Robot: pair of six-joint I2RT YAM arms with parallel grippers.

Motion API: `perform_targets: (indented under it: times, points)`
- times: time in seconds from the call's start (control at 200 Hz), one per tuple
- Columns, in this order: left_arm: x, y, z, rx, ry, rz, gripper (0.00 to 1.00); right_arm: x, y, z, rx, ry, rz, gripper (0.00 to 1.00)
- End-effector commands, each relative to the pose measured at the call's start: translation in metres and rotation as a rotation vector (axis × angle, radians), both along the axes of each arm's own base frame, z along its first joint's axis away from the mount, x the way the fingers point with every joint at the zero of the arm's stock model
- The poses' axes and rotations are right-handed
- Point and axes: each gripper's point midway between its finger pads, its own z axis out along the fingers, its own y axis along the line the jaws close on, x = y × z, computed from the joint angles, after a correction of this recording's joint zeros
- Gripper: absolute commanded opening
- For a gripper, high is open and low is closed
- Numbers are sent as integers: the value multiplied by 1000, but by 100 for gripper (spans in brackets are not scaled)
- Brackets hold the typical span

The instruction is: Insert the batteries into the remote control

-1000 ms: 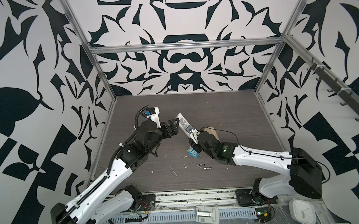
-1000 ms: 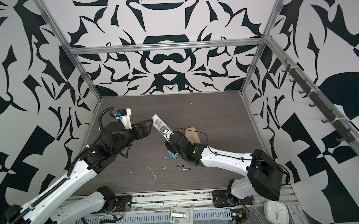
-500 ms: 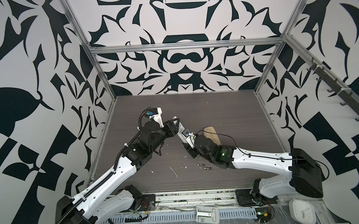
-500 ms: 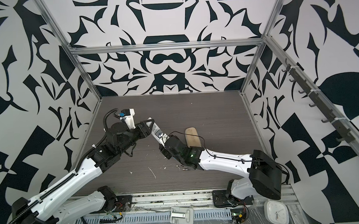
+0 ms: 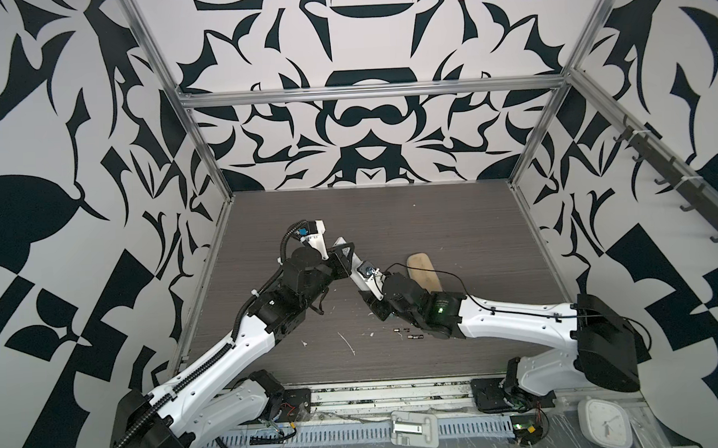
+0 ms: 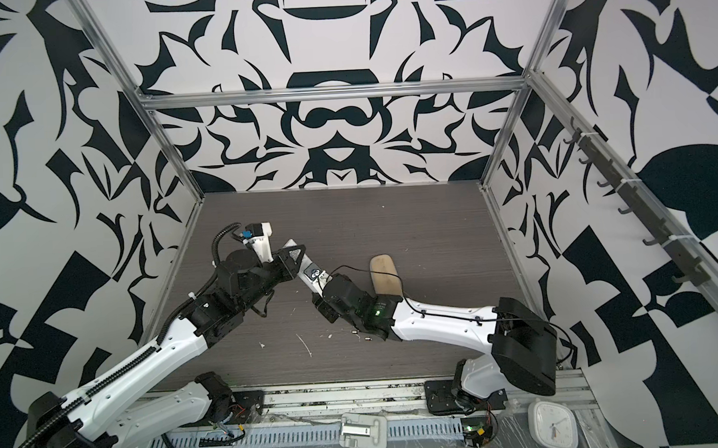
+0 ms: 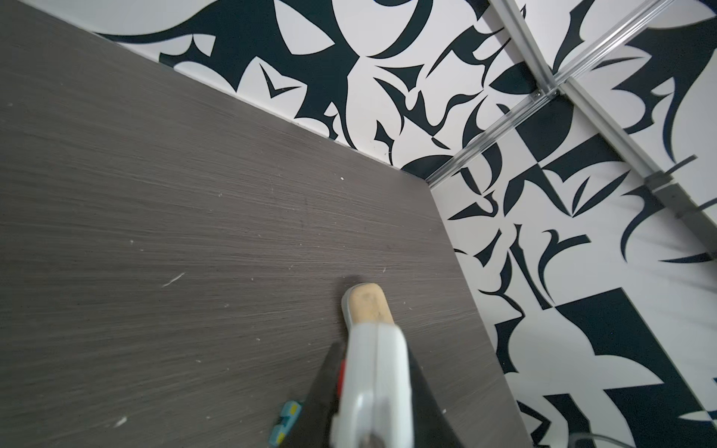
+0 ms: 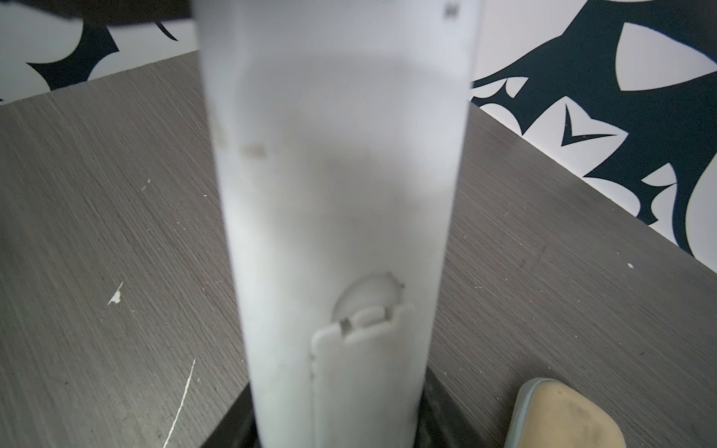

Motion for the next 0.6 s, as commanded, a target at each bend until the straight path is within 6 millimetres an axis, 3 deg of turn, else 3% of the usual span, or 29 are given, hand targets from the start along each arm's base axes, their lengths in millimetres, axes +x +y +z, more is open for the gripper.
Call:
perform_targets:
  times: [0.0, 0.06, 0.085, 0.115, 0.13, 0.345, 0.41, 0.595]
  points:
    - [-3, 6, 8, 2, -41, 5, 13, 1, 13, 45, 117, -54, 18, 2]
    - [-5, 10, 12, 13, -62, 12, 7, -1, 12, 45, 122, -30, 17, 31]
    - [-5, 13, 14, 19, -73, 18, 4, -3, 12, 46, 135, -9, 16, 56]
    - [-6, 16, 16, 28, -89, 24, 2, -6, 12, 48, 153, 25, 12, 78]
    - [-7, 17, 17, 33, -97, 27, 0, -6, 11, 49, 158, 37, 6, 83]
    - [-7, 43, 21, 146, -217, 109, 0, -24, 8, 58, 354, 305, 24, 94]
    - [-8, 47, 23, 159, -259, 119, 0, -21, 7, 54, 442, 433, 7, 99]
    - [-11, 59, 33, 165, -347, 161, 0, -1, 11, 64, 821, 734, -37, 99]
